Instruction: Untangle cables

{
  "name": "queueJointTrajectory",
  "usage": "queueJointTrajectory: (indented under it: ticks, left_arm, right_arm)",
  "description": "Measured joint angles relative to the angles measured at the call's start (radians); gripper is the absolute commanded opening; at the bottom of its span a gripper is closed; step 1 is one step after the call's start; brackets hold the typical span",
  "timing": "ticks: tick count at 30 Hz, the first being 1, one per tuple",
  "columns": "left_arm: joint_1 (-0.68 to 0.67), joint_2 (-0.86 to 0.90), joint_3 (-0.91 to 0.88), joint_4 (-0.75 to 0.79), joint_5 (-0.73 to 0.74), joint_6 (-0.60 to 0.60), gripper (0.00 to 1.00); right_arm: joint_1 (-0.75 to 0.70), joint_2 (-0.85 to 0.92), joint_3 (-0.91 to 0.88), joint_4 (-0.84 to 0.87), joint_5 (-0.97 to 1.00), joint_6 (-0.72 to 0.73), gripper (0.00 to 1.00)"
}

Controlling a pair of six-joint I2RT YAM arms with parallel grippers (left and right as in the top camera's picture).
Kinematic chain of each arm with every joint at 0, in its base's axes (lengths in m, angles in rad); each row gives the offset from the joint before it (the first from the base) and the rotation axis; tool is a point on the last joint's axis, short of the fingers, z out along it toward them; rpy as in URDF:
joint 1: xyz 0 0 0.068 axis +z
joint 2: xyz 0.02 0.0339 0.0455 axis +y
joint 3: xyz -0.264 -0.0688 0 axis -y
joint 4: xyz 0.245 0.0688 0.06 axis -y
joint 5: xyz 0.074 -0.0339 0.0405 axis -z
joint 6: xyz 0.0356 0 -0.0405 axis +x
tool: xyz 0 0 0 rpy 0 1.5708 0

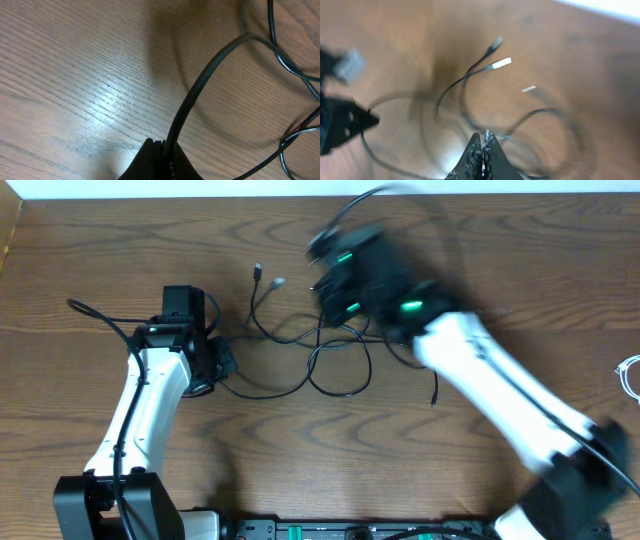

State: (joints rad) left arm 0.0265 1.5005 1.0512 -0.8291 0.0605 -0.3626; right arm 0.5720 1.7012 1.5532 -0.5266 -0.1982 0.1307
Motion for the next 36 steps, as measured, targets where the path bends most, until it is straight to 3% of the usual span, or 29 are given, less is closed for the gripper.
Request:
queueJointTrajectory:
  ticks: [8, 10, 12, 13, 17, 23, 29, 36]
  left_arm:
    - [0.0, 0.0, 0.0, 0.003, 0.0, 0.0, 0.07]
    - [0.0, 0.0, 0.0, 0.003, 0.0, 0.0, 0.07]
    - [0.0, 0.0, 0.0, 0.003, 0.0, -0.003, 0.08]
    - [0.0, 0.0, 0.0, 0.003, 0.0, -0.003, 0.07]
    - [0.0, 0.0, 0.0, 0.003, 0.0, -0.003, 0.08]
    - [0.0, 0.0, 0.0, 0.003, 0.0, -0.003, 0.07]
    - [0.0, 0.0, 0.0, 0.003, 0.0, -0.003, 0.08]
    - [0.0, 0.0, 0.0, 0.003, 0.0, -0.003, 0.07]
  right_arm:
    - [-0.29, -0.13, 0.002, -0.073, 0.069, 0.001, 0.02]
    - [-0.325, -0.13, 0.002, -0.085, 0.056, 0.001, 0.08]
    - [-0.356, -0.127, 0.002, -0.108, -0.034, -0.008, 0.24]
    - [-0.36, -0.126, 0.002, -0.117, -0.087, -0.021, 0.27]
    - [-0.314, -0.09, 0.003, -0.199, -0.289, -0.109, 0.36]
    - [-0.178, 0.029, 0.003, -0.319, -0.389, -0.261, 0.54]
    - [-0.063, 0.156, 0.002, -0.394, -0.406, -0.399, 0.59]
    - [0.018, 0.266, 0.002, -0.396, -0.36, -0.446, 0.61]
